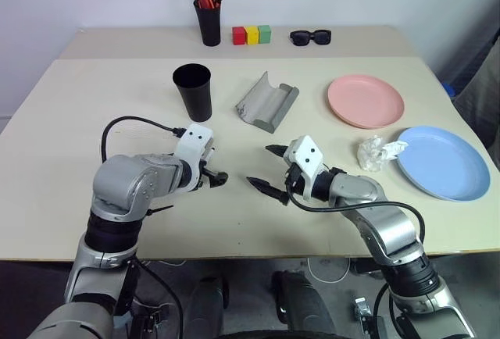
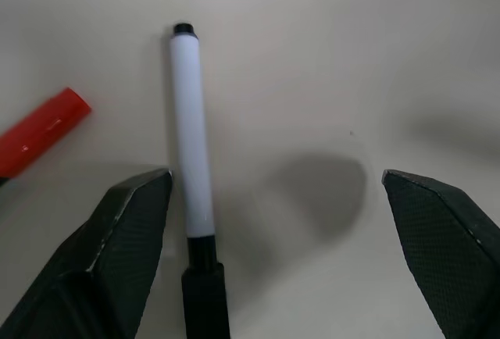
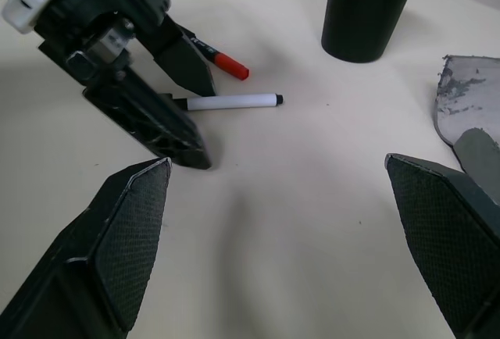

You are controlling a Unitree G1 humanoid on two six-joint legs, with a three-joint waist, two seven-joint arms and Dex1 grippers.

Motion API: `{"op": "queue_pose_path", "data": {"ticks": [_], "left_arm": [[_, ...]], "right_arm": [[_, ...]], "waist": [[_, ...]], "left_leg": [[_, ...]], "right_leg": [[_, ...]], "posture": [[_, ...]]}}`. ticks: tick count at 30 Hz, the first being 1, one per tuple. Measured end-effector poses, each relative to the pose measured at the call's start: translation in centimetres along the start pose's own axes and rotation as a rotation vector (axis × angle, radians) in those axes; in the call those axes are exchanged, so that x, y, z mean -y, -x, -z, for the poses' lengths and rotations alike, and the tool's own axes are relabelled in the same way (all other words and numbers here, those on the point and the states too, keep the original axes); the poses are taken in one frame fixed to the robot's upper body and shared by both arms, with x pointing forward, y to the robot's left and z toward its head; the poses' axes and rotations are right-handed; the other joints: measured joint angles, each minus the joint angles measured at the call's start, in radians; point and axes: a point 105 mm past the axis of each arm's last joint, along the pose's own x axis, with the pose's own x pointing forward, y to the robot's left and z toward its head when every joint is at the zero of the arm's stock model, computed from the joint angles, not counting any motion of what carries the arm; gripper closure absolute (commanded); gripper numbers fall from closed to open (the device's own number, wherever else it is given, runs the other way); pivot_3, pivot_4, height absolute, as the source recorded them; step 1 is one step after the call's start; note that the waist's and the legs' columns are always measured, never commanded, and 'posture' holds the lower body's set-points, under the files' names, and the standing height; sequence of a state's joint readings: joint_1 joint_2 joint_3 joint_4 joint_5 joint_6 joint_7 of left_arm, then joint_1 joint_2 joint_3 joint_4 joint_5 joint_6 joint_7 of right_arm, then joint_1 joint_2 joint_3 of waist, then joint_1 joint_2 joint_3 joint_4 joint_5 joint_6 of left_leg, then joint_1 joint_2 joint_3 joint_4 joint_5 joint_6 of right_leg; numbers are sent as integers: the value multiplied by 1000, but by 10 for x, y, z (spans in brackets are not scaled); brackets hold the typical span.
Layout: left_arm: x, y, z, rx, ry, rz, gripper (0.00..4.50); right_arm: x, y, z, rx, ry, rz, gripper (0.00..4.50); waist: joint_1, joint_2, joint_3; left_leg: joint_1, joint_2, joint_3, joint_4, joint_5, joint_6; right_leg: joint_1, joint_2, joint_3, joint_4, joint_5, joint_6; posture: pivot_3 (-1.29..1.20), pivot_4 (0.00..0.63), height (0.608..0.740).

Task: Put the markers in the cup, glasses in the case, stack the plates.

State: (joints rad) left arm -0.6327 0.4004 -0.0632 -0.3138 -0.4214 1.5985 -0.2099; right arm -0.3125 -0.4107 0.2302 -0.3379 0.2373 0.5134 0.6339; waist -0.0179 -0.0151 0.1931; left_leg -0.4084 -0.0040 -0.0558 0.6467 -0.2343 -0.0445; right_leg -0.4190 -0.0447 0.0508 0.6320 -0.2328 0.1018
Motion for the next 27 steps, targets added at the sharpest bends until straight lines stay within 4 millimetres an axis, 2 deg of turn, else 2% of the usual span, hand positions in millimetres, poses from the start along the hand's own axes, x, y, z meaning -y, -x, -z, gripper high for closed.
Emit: {"op": "queue_pose_path", "data": {"ticks": [7,12,15,19,21,24,27], "left_arm": [[-16,-3,0,-3,37,-89,4480],[-15,-3,-7,68,33,-66,4480],[-7,11,-33,292,12,26,4480],[-8,52,-79,690,-12,55,4480],[-16,66,-95,807,-13,-1,4480],[-44,81,-124,962,-12,-268,4480],[-58,83,-142,1089,19,-451,4480]], "right_arm": [[-3,1,3,-7,-6,11,0],[-4,0,3,-7,1,12,0],[-4,-1,1,-6,8,10,0],[2,-4,-3,-4,36,29,0],[9,-8,-6,2,55,66,0],[21,-17,-16,32,70,133,0],[31,-22,-23,58,69,186,0]], "waist": [[1,0,0],[2,0,0],[2,0,0],[3,0,0],[4,0,0],[6,0,0],[11,0,0]], "left_leg": [[2,0,0,0,0,0],[2,0,-1,0,0,0],[0,0,-1,0,0,0],[0,0,0,0,0,-1],[0,0,0,0,0,-1],[1,-1,0,1,0,-1],[0,-2,-1,1,0,-1]], "right_leg": [[3,0,0,0,0,0],[3,0,0,0,0,0],[1,-1,0,-1,0,-1],[1,-1,0,-1,-2,-4],[1,-1,0,-1,-2,-4],[2,-1,0,-2,0,-1],[3,-2,0,-2,1,0]], "posture": [[0,150,740],[0,150,740],[0,150,740],[0,150,740],[0,150,740],[0,150,740],[0,150,740]]}}
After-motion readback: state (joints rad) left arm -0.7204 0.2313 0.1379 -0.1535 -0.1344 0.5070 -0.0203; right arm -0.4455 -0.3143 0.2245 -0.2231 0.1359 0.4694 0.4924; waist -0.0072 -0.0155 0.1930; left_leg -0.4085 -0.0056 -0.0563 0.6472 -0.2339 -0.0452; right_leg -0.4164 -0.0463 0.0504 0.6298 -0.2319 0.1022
